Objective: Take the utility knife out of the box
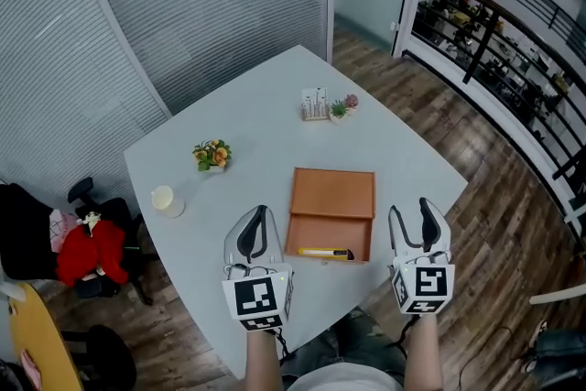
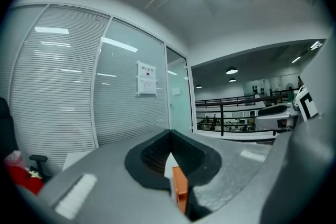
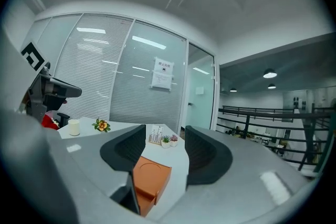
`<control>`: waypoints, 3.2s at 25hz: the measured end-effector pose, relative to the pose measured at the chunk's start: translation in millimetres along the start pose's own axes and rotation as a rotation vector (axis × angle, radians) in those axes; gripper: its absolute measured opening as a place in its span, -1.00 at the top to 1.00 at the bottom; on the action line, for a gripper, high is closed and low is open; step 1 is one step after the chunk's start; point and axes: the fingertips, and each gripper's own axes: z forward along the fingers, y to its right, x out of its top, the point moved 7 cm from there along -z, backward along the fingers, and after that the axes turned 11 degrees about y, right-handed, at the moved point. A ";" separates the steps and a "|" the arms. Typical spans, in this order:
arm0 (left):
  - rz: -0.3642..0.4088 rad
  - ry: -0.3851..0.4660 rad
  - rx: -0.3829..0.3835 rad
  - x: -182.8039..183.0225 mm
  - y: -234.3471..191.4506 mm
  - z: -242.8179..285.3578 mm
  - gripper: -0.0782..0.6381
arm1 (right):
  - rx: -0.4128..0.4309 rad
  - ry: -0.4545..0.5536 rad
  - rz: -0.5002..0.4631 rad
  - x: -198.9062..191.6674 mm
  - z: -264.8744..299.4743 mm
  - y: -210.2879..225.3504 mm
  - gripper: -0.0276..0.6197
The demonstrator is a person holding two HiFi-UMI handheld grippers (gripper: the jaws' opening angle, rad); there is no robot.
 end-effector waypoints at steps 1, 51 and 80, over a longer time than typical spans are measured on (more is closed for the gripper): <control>-0.001 -0.005 0.007 -2.5 -0.2 3.1 0.78 | 0.015 -0.004 -0.002 -2.3 5.9 -0.2 0.10; -0.080 -0.265 0.231 -102.8 -21.4 3.8 0.78 | 1.088 -0.592 -0.280 -181.3 52.4 -103.5 0.23; -0.117 -0.324 0.276 -127.2 -28.4 -20.9 0.78 | 1.257 -1.021 -0.545 -220.7 48.7 -126.2 0.46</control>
